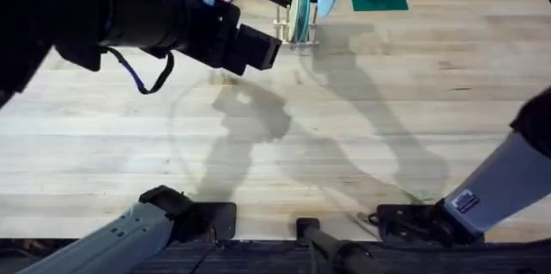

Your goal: Pick up the plates from the table one by one and place each into a slot on the dish rack.

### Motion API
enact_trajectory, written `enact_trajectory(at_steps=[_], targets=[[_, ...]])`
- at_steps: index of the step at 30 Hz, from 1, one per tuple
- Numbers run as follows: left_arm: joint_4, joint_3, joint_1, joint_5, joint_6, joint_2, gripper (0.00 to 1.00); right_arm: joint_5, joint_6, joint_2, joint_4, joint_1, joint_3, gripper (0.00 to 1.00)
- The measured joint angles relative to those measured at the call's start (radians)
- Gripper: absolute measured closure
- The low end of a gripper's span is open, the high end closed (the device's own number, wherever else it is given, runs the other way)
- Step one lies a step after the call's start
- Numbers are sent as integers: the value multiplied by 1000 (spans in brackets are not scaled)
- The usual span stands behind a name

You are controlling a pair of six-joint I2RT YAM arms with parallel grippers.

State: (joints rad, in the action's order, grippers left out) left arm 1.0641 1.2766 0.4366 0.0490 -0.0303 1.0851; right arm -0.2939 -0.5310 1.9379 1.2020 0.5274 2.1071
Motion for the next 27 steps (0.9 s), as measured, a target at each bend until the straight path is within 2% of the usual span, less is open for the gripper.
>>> enact_trajectory(at_steps=[27], targets=[[0, 0, 0, 0, 0, 0, 8, -73, -15, 175, -121, 0, 0, 970]])
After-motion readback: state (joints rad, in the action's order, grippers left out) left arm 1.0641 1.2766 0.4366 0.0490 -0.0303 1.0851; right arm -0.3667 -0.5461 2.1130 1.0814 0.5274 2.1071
